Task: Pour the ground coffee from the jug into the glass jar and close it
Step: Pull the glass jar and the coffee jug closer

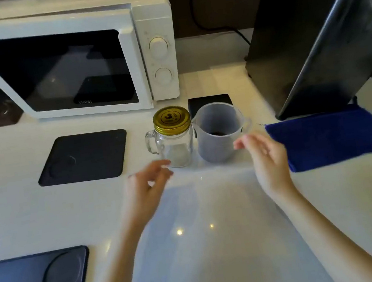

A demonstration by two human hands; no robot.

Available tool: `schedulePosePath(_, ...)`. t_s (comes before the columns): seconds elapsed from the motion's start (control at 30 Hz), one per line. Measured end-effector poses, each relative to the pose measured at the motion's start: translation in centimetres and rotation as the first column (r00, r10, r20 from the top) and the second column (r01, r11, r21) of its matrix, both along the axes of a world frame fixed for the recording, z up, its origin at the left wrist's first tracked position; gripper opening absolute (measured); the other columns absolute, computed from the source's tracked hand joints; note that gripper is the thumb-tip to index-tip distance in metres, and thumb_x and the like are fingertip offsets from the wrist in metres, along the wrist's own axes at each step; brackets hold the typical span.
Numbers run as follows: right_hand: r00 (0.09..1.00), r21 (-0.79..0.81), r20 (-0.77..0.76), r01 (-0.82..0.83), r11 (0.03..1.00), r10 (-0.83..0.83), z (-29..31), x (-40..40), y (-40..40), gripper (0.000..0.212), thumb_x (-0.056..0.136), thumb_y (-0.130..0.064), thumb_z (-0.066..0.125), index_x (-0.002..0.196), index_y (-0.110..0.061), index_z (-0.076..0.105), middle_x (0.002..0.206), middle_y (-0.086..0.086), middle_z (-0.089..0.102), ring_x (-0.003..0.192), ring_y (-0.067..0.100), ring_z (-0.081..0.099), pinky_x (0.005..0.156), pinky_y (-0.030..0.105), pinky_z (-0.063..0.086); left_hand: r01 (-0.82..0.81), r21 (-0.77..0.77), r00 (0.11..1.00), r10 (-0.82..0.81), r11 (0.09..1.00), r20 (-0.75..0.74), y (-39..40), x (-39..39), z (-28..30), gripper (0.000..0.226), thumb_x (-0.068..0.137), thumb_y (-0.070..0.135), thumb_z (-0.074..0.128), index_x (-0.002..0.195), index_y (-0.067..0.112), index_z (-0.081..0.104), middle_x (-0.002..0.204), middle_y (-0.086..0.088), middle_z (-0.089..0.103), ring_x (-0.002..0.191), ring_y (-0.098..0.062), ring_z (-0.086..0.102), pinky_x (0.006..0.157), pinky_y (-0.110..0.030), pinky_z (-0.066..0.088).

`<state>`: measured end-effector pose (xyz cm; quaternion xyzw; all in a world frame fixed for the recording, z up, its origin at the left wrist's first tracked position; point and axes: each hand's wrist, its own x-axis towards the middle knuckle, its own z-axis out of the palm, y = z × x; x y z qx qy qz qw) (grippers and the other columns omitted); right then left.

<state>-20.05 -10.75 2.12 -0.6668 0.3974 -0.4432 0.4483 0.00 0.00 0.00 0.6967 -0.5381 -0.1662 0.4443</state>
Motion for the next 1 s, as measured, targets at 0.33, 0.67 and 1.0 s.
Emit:
schedulePosePath(0.33,0.879,0.516,0.179,0.299,0.803,-0.442,-1.5,2.6,-6.2,0.024,0.093,-0.037,0.046,0.099,-0.020,0.062,0.099,0.001,0.064,0.104,0.021,0.057,0.087,0.031,0.045,-0.294,0.087,0.839,0.301,0.952,-0.454,-6.6,2.7,-0.9,0.033,0.097,0.032,0.036,0.119,0.014,0.052,0.114,0.002,0.052,0.104,-0.011,0.048,0.084,-0.018,0.034)
schedulePosePath(0.67,0.822,0.690,0.374,0.061,0.721,-0.428,-1.1,3.2,-6.0,0.012,0.086,-0.019,0.061,0.076,-0.020,0.068,0.069,-0.002,0.061,0.076,0.012,0.057,0.073,0.024,0.047,-0.435,0.139,0.522,0.375,0.889,-0.766,-8.5,1.8,-0.6,0.032,0.084,0.022,0.058,0.054,0.015,0.050,0.042,0.012,0.041,0.050,-0.008,0.033,0.049,-0.022,0.030)
schedulePosePath(1.0,0.892,0.699,0.214,0.145,0.701,-0.399,1.5,-0.1,-0.3,0.015,0.089,-0.027,0.055,0.077,-0.025,0.063,0.074,-0.003,0.063,0.078,0.013,0.058,0.064,0.027,0.047,-0.401,0.056,0.551,0.290,0.914,-0.782,-1.5,-0.4,-0.3,0.029,0.078,0.029,0.058,0.050,0.022,0.056,0.060,-0.001,0.046,0.061,-0.012,0.041,0.057,-0.026,0.035)
